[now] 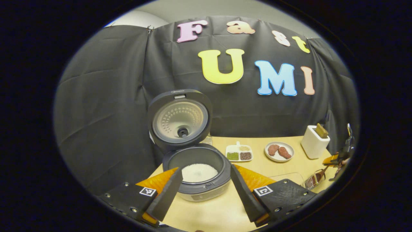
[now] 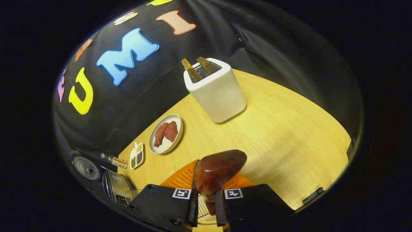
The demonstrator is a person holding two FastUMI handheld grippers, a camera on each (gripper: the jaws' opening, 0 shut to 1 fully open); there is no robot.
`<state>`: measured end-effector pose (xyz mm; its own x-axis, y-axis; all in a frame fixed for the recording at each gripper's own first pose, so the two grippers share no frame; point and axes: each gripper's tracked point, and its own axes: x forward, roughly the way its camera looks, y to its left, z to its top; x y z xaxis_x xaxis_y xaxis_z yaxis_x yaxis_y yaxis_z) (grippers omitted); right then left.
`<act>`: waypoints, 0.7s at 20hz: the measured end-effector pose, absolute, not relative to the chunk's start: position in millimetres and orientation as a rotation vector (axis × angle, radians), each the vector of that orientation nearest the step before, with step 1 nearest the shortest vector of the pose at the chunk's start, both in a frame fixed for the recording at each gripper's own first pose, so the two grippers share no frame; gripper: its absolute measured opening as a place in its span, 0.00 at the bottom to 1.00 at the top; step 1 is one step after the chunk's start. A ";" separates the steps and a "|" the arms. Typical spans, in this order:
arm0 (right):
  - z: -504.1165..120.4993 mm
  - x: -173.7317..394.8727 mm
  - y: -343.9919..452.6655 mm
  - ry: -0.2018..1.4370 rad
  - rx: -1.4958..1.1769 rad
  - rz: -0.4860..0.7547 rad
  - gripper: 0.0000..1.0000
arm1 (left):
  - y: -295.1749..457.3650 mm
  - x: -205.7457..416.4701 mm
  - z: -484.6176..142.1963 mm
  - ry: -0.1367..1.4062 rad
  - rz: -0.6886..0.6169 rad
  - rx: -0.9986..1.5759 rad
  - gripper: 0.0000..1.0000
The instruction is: Close the left gripper, press the button to open the rice cooker; take a wooden spoon from the chopstick holder with the right hand, scoop a spoonful of rice and pour it into the rice cooker, then put the wooden spoon back into the chopstick holder.
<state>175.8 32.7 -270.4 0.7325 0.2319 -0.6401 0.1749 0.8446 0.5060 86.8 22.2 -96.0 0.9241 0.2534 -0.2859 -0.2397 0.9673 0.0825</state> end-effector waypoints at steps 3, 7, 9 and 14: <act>-247.0 163.3 26.4 0.711 0.591 0.020 0.20 | 22.7 96.1 -99.1 0.298 0.223 0.021 0.92; -212.4 148.7 15.9 0.651 0.628 -0.038 0.23 | 26.9 108.9 -97.6 0.290 0.157 0.014 0.92; -186.5 138.0 12.8 0.606 0.659 -0.060 0.23 | 30.4 114.8 -95.6 0.283 0.115 0.006 0.92; -134.5 110.9 5.8 0.475 0.650 -0.110 0.23 | 39.8 127.9 -98.8 0.244 0.020 0.001 0.94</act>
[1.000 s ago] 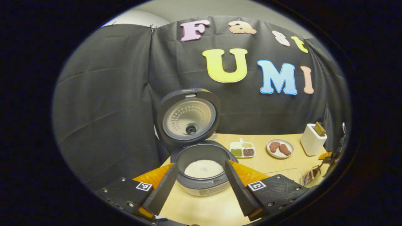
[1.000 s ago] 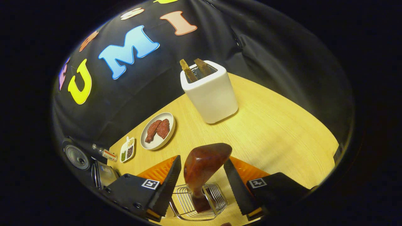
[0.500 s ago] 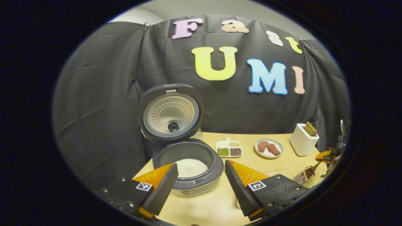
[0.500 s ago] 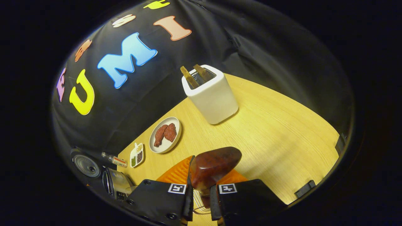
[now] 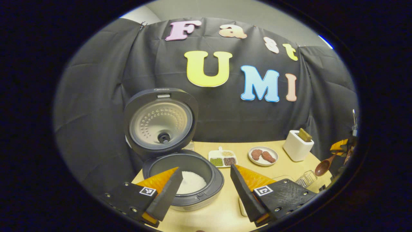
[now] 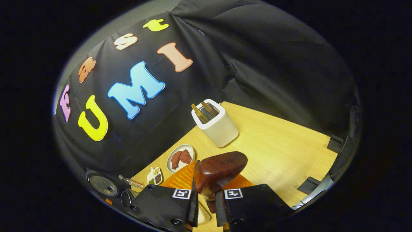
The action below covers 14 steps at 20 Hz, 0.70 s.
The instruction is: Close the left gripper, press the button to open the rice cooker; take a wooden spoon from the chopstick holder with the right hand, scoop a spoonful of rice and pour it into the rice cooker, then put the wooden spoon back into the chopstick holder.
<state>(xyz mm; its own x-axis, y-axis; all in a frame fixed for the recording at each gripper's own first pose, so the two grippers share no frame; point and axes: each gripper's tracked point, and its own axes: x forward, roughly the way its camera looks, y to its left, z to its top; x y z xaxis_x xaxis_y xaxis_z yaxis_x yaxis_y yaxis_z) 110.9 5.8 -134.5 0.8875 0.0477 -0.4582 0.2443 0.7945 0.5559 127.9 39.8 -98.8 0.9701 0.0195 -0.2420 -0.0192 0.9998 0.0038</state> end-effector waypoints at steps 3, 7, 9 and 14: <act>-117.4 93.1 10.6 0.422 0.639 -0.130 0.24 | 47.4 126.7 -97.4 0.222 -0.024 -0.025 0.94; -101.0 75.3 35.7 0.412 0.643 -0.106 0.23 | 68.5 116.9 -108.0 0.220 -0.041 -0.019 0.92; -92.9 78.0 57.1 0.410 0.641 -0.071 0.20 | 76.2 110.2 -109.5 0.216 -0.039 -0.036 0.92; -80.8 91.2 124.5 0.429 0.603 0.055 0.23 | 92.4 86.2 -107.0 0.210 -0.026 -0.055 0.94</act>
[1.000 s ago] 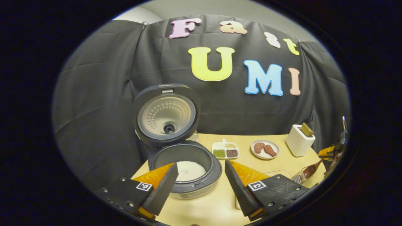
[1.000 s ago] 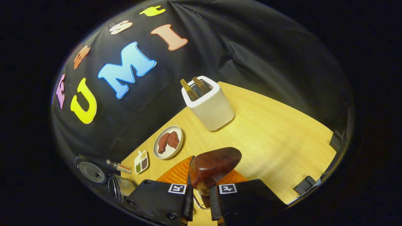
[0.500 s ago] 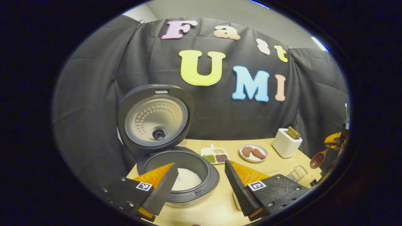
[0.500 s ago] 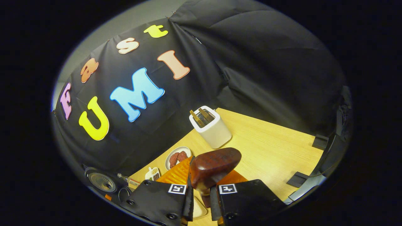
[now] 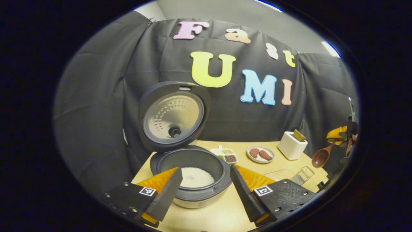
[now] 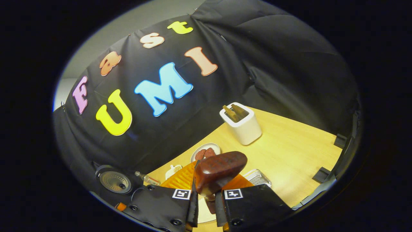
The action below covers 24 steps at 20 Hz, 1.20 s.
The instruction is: Close the left gripper, press the button to open the rice cooker; take a wooden spoon from the chopstick holder with the right hand, scoop a spoonful of rice and pour it into the rice cooker, then put the wooden spoon back into the chopstick holder.
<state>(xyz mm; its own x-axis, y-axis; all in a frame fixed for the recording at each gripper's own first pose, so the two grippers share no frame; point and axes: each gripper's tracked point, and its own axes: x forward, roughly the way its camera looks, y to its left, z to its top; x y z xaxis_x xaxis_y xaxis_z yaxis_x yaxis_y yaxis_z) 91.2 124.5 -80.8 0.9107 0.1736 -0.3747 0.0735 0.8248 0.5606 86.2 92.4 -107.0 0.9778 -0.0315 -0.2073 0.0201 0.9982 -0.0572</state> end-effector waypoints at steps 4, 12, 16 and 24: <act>-97.2 102.0 176.7 0.472 0.507 0.155 0.23 | 111.4 68.3 -109.4 0.213 0.005 -0.027 0.94; -169.5 104.1 231.5 0.614 0.280 0.230 0.23 | 133.1 47.5 -121.2 0.226 0.053 -0.129 0.94; -193.7 104.4 238.2 0.645 0.184 0.232 0.23 | 142.5 45.1 -139.9 0.274 0.074 -0.163 0.94; -245.1 92.1 265.0 0.733 0.079 0.265 0.24 | 140.1 34.4 -162.3 0.327 0.057 -0.170 0.94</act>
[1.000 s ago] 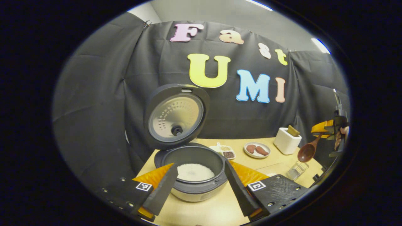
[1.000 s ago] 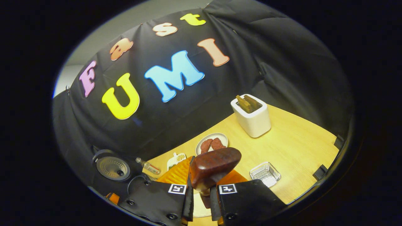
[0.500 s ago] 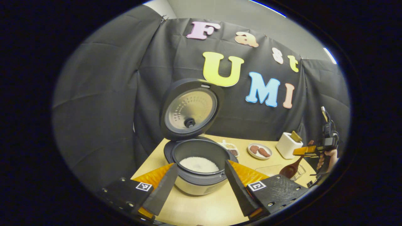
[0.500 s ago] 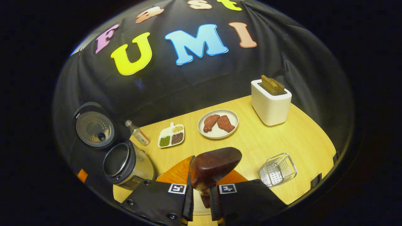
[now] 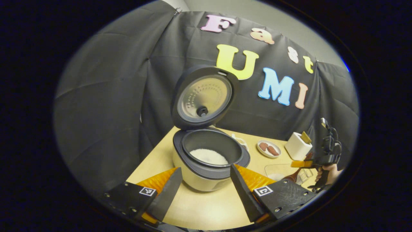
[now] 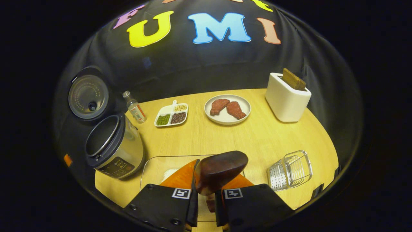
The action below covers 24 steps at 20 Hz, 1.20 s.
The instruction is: Close the left gripper, press the button to open the rice cooker; take a wooden spoon from the chopstick holder with the right hand, scoop a spoonful of rice and pour it into the rice cooker, then put the wooden spoon back into the chopstick holder.
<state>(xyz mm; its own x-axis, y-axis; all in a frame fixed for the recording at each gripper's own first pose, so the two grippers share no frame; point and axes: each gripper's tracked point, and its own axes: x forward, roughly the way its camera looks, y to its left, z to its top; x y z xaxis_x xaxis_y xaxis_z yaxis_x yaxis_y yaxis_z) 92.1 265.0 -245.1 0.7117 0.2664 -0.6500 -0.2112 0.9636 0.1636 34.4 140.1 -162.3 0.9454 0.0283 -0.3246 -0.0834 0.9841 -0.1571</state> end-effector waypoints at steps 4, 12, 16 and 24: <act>-255.9 87.8 285.3 0.778 0.152 0.279 0.24 | 139.6 28.6 -158.0 0.315 0.081 -0.069 0.94; -265.0 71.2 332.3 0.901 0.368 0.329 0.24 | 124.8 17.2 -161.6 0.319 0.093 -0.037 0.94; -261.9 66.2 335.9 0.939 0.434 0.331 0.24 | 134.5 15.3 -164.0 0.324 0.115 -0.007 0.94; -260.2 64.0 302.8 0.945 0.577 0.249 0.23 | 142.3 16.1 -142.5 0.275 0.126 0.048 0.92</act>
